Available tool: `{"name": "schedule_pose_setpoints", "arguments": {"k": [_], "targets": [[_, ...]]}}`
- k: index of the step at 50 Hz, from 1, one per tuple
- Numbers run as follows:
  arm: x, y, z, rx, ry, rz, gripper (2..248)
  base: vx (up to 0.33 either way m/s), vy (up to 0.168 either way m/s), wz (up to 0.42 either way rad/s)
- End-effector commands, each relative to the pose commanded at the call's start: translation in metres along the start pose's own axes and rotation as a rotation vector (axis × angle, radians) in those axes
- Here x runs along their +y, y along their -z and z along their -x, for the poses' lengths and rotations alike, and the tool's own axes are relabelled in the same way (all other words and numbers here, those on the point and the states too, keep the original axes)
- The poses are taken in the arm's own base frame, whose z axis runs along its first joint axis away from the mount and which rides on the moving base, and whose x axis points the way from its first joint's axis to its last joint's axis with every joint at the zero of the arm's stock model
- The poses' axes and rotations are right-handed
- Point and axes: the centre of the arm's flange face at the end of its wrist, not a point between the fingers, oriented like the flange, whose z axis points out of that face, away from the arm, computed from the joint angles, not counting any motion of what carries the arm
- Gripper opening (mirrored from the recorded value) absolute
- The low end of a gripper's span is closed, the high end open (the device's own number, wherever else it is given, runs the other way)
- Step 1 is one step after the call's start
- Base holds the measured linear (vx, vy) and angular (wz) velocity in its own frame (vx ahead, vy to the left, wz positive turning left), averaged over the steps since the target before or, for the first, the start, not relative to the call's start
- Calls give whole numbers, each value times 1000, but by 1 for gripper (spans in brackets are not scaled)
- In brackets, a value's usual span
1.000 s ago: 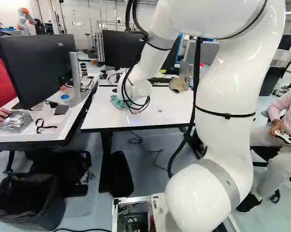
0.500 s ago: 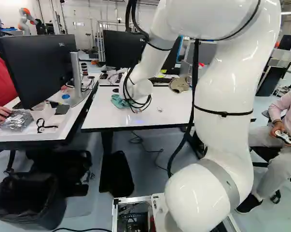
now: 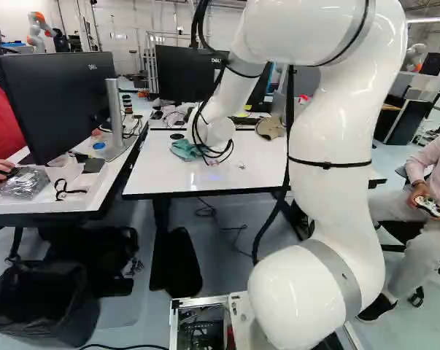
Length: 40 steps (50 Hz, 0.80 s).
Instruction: Clean the table with the green towel
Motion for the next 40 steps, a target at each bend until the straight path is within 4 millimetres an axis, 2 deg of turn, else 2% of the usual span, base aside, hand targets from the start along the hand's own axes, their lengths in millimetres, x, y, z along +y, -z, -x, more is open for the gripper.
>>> {"name": "schedule_pose_setpoints", "arguments": {"k": [13,24,40], "targets": [[3,-21,-13,15,-5,6,25,0,0,0],[-4,-37,-22,26,1,-4,25,0,0,0],[-30,-37,-21,26,25,-38,25,0,0,0]]}}
